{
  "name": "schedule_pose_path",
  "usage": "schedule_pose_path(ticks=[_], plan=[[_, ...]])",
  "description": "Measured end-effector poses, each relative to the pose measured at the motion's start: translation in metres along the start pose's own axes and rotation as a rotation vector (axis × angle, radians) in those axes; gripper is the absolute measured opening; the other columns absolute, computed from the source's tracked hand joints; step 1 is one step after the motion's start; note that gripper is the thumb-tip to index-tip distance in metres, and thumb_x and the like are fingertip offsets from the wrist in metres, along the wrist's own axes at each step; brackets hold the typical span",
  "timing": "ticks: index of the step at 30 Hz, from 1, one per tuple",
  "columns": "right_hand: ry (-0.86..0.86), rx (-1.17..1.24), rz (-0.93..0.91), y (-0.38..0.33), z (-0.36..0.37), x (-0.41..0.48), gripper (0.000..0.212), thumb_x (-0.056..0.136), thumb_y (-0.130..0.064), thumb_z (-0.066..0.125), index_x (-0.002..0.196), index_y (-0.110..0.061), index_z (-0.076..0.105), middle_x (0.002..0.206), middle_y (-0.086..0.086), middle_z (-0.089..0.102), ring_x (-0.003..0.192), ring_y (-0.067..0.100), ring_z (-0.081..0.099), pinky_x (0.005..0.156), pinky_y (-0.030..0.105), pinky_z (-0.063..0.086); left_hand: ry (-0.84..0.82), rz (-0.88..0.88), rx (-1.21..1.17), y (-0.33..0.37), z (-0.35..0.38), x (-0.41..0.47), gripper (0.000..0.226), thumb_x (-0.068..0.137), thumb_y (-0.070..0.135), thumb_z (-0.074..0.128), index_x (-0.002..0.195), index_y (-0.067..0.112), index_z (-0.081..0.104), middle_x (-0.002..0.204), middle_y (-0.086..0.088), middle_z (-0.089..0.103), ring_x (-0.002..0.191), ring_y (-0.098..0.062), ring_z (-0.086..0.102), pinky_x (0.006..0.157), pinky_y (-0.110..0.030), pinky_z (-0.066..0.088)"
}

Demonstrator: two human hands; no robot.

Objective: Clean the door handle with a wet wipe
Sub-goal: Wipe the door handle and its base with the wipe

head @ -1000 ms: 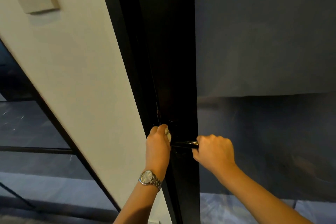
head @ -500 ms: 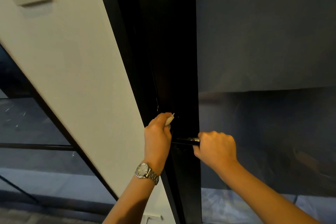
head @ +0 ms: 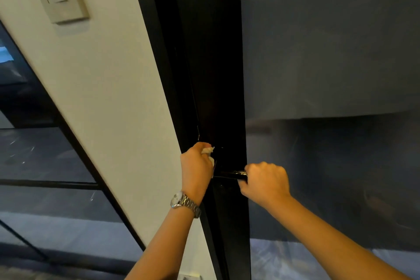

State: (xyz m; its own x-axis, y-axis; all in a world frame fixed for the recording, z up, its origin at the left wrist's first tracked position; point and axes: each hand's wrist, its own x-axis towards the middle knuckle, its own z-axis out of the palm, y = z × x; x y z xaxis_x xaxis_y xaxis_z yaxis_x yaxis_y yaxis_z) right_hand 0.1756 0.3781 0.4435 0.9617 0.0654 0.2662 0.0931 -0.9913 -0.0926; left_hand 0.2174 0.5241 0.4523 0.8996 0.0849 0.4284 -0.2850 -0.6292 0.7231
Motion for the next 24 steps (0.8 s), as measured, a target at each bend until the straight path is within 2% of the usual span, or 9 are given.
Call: schedule_pose_path(ticks=[4, 6, 9, 11, 13, 15, 19, 21, 24], plan=[[-0.044, 0.088, -0.014, 0.001, -0.006, -0.001, 0.023, 0.082, -0.040, 0.052, 0.083, -0.018, 0.057, 0.079, 0.001, 0.062, 0.070, 0.021, 0.056, 0.048, 0.024, 0.029, -0.060, 0.004, -0.008, 0.005, -0.009, -0.008, 0.025, 0.092, 0.003, 0.045, 0.111, 0.006, 0.062, 0.087, -0.012, 0.065, 0.050, -0.003, 0.047, 0.044, -0.003, 0.039], [-0.113, 0.191, -0.020, 0.004, -0.009, 0.001, 0.028, 0.080, -0.044, 0.056, 0.087, -0.018, 0.055, 0.080, -0.002, 0.062, 0.070, 0.018, 0.054, 0.047, 0.024, 0.031, -0.086, -0.012, -0.061, 0.004, -0.020, -0.011, 0.026, 0.093, 0.006, 0.044, 0.110, 0.011, 0.064, 0.081, -0.002, 0.063, 0.052, -0.002, 0.050, 0.045, -0.003, 0.038], [-0.224, 0.645, 0.046, 0.010, -0.024, 0.006, 0.048, 0.078, -0.045, 0.068, 0.116, -0.020, 0.051, 0.102, -0.005, 0.055, 0.093, 0.015, 0.057, 0.071, 0.022, 0.044, -0.126, 0.029, -0.146, 0.016, -0.042, -0.006, 0.028, 0.093, 0.008, 0.044, 0.105, 0.021, 0.066, 0.091, 0.003, 0.066, 0.071, 0.001, 0.058, 0.058, -0.003, 0.044], [-0.220, 0.937, 0.059, 0.008, -0.038, 0.006, 0.065, 0.075, -0.039, 0.074, 0.130, -0.021, 0.045, 0.116, -0.006, 0.052, 0.107, 0.012, 0.054, 0.087, 0.022, 0.043, -0.194, 0.081, -0.181, 0.034, -0.051, -0.001, 0.026, 0.090, 0.009, 0.049, 0.103, 0.025, 0.065, 0.094, 0.005, 0.066, 0.078, -0.006, 0.061, 0.066, -0.013, 0.050], [-0.186, 1.117, 0.047, 0.004, -0.049, 0.007, 0.056, 0.077, -0.032, 0.074, 0.126, -0.018, 0.051, 0.120, -0.002, 0.059, 0.110, 0.015, 0.057, 0.091, 0.027, 0.046, -0.280, 0.117, -0.234, 0.054, -0.054, 0.003, 0.022, 0.086, 0.011, 0.058, 0.102, 0.024, 0.065, 0.093, 0.006, 0.065, 0.080, -0.012, 0.064, 0.067, -0.021, 0.056], [-0.125, 1.237, 0.083, 0.002, -0.059, 0.005, 0.035, 0.082, -0.024, 0.069, 0.113, -0.009, 0.061, 0.112, 0.011, 0.067, 0.105, 0.025, 0.063, 0.088, 0.035, 0.050, -0.315, 0.166, -0.261, 0.067, -0.056, 0.005, 0.017, 0.082, 0.015, 0.065, 0.098, 0.022, 0.066, 0.087, 0.007, 0.065, 0.072, -0.014, 0.065, 0.059, -0.017, 0.054], [0.003, 1.599, 0.329, 0.013, -0.070, -0.002, 0.023, 0.088, -0.009, 0.057, 0.108, 0.000, 0.063, 0.103, 0.017, 0.067, 0.094, 0.028, 0.064, 0.080, 0.035, 0.050, -0.298, 0.166, -0.259, 0.065, -0.060, 0.011, 0.011, 0.084, 0.017, 0.064, 0.094, 0.017, 0.067, 0.083, 0.005, 0.066, 0.069, -0.006, 0.061, 0.059, -0.012, 0.051], [0.147, 1.600, 0.452, 0.022, -0.071, -0.006, 0.021, 0.088, -0.008, 0.051, 0.104, -0.008, 0.063, 0.097, 0.010, 0.065, 0.085, 0.022, 0.059, 0.073, 0.034, 0.046, -0.239, 0.182, -0.140, 0.053, -0.060, 0.010, 0.016, 0.088, 0.017, 0.058, 0.102, 0.017, 0.066, 0.092, 0.003, 0.067, 0.072, -0.004, 0.061, 0.068, -0.011, 0.052], [0.320, 1.193, 0.512, 0.030, -0.063, -0.014, 0.022, 0.088, -0.006, 0.047, 0.108, -0.008, 0.054, 0.098, 0.009, 0.059, 0.077, 0.019, 0.054, 0.059, 0.027, 0.041, -0.137, 0.260, 0.066, 0.032, -0.058, 0.007, 0.029, 0.094, 0.013, 0.047, 0.122, 0.016, 0.057, 0.119, -0.004, 0.062, 0.092, -0.016, 0.063, 0.084, -0.015, 0.048]])
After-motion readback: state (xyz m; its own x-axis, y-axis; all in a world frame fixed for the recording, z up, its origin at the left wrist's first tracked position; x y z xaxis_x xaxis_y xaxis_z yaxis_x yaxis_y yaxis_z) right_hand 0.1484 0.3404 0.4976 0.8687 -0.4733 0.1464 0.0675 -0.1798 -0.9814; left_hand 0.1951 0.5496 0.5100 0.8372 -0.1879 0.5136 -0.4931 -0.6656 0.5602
